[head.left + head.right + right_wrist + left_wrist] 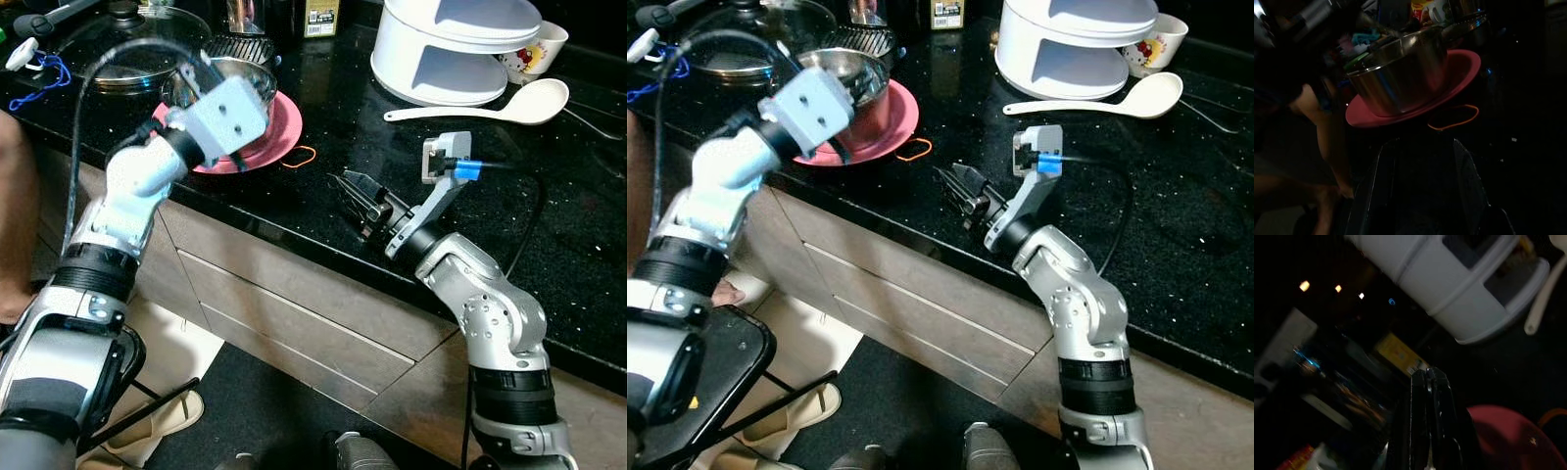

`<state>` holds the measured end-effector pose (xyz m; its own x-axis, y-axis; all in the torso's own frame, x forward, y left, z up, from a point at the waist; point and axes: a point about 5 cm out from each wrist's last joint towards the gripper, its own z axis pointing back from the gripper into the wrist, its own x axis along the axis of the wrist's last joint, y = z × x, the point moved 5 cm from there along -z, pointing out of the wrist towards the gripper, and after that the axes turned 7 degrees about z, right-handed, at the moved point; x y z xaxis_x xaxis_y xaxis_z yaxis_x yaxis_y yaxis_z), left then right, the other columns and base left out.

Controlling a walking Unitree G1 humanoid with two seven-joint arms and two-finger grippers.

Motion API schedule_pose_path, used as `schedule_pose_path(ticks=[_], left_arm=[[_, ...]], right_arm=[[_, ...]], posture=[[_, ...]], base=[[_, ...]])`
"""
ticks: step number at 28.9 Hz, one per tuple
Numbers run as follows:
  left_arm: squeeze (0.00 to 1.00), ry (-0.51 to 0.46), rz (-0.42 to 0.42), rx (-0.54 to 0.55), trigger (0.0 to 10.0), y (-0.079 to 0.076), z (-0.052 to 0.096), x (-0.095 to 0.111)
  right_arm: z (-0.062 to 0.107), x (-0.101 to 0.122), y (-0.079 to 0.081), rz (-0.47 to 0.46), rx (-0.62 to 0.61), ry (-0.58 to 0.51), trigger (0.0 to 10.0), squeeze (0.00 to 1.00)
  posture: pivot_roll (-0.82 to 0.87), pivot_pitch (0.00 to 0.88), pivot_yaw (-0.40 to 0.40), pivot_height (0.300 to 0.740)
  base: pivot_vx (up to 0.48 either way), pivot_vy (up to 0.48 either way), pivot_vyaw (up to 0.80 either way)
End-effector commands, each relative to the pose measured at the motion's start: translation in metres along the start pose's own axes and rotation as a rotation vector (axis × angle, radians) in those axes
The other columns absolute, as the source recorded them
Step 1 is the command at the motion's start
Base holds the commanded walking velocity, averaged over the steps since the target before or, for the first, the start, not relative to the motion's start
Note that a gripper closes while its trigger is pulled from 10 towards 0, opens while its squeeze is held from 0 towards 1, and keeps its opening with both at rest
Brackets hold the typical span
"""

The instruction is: Kitchen organization

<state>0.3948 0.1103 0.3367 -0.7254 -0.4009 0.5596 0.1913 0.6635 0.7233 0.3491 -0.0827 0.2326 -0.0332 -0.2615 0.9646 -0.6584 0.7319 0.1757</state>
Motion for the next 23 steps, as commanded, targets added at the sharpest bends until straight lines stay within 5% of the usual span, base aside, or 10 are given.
schedule_pose_path(ticks=[1,6,12,23], left_arm=[[0.00,-0.034,-0.031,0.012,0.0,0.012,-0.002,0.014],[0.00,-0.080,-0.048,0.044,0.0,0.024,-0.004,0.031],[0.00,-0.109,0.055,0.121,0.0,0.032,0.002,0.039],[0.00,-0.100,0.088,0.108,0.0,0.018,0.009,0.048]], right_arm=[[-0.002,0.000,0.002,-0.008,0.014,-0.012,10.0,0.00],[-0.006,0.000,0.002,-0.013,0.015,-0.023,10.0,0.00],[-0.008,0.002,-0.001,-0.029,-0.006,-0.048,10.0,0.00],[-0.010,0.008,-0.019,-0.066,-0.097,-0.114,10.0,0.00]], posture=[[-0.10,0.110,-0.053,0.732],[-0.11,0.098,-0.051,0.732],[-0.11,0.076,-0.037,0.732],[-0.10,0.047,-0.019,0.732]], base=[[0.000,0.000,0.00],[0.000,0.000,0.00],[0.000,0.000,0.00],[0.000,0.000,0.00]])
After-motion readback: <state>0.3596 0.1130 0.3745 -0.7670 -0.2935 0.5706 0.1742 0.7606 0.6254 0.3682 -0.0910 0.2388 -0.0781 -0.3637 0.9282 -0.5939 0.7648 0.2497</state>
